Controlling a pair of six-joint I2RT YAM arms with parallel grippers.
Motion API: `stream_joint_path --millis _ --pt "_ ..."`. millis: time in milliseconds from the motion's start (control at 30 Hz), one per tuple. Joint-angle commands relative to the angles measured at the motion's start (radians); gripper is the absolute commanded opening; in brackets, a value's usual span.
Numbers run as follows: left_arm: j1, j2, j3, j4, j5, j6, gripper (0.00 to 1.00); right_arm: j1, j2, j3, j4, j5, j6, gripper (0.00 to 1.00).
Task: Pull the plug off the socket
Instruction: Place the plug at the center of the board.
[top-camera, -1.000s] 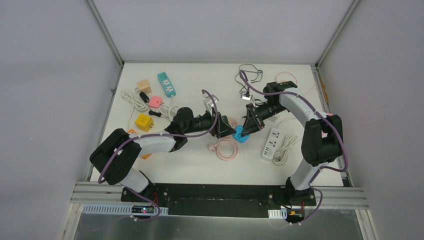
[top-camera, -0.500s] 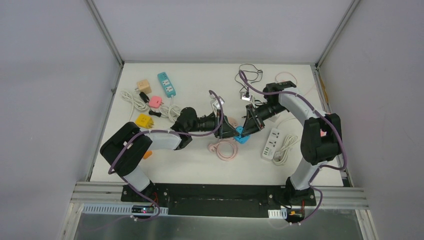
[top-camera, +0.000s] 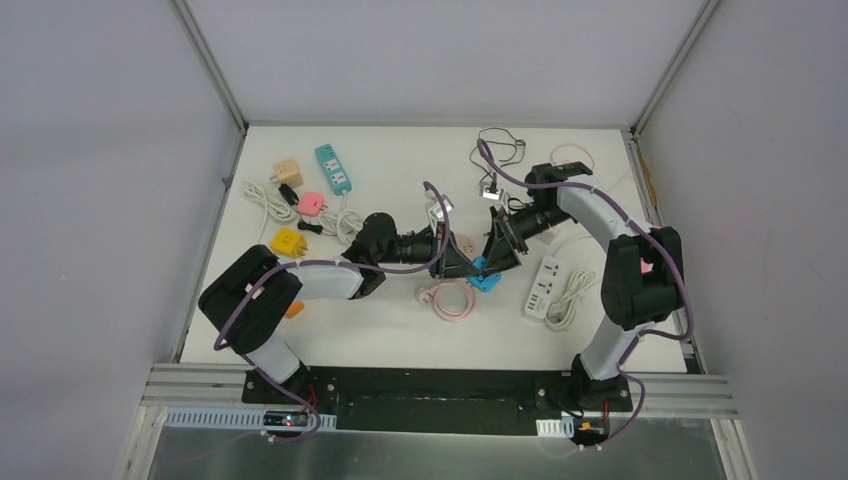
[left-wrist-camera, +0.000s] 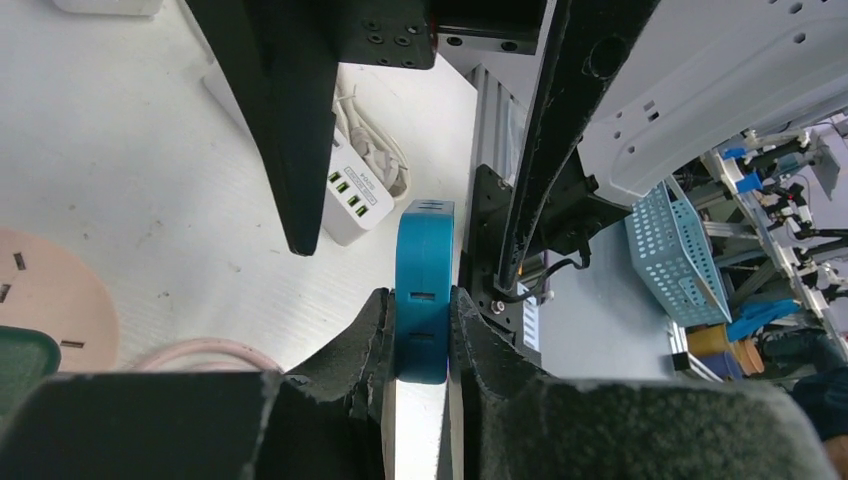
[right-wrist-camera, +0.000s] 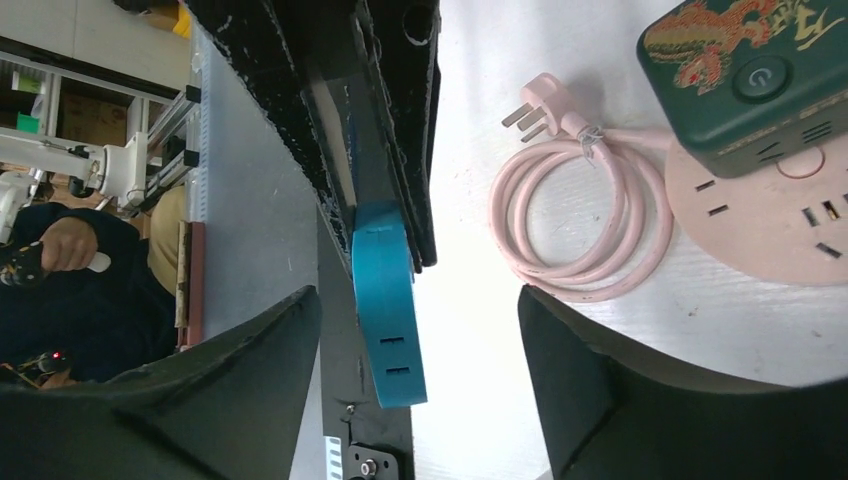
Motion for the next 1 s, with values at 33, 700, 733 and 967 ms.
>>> stream_joint_path --millis 33,700,733,967 --pt "-0.002 -0.117 0.008 -0.091 -0.024 0.124 0.0 0.005 -0.037 0.011 0.045 -0.008 0.016 0.83" --pt "0.204 -0.622 0.065 -1.126 -0.37 0.461 0.0 -0.043 -0.08 0.01 0.044 0.046 -0.016 1.0" --pt "0.204 -0.635 0.07 -1.161 -0.409 0.457 0.0 -0.045 -0.08 0.01 0.044 0.046 -0.016 1.0" --pt "0.206 -0.772 0.075 -1.324 -0.684 0.412 0.0 -0.046 -0.082 0.01 0.046 0.057 -0.016 1.0"
